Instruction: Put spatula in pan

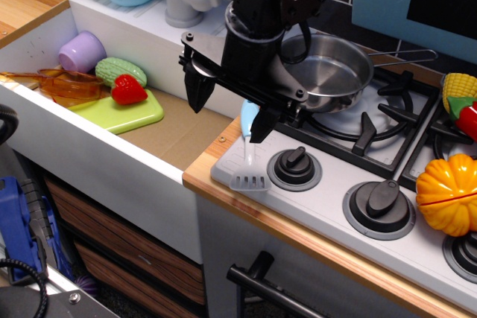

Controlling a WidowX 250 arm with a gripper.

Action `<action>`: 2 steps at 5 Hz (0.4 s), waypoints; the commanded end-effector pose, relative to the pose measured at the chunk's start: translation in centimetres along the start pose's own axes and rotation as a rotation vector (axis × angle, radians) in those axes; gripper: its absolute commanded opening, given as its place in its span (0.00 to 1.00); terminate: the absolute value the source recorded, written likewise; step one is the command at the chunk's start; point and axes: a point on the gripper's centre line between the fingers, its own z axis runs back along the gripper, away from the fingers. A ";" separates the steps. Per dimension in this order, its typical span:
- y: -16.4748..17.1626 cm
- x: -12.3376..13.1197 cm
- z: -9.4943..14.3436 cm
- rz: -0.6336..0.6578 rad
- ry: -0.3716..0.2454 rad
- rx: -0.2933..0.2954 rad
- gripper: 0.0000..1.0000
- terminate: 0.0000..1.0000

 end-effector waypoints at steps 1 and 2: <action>0.0 0.0 0.0 0.000 0.000 0.000 1.00 0.00; 0.0 0.7 -0.5 0.000 0.002 -0.013 1.00 0.00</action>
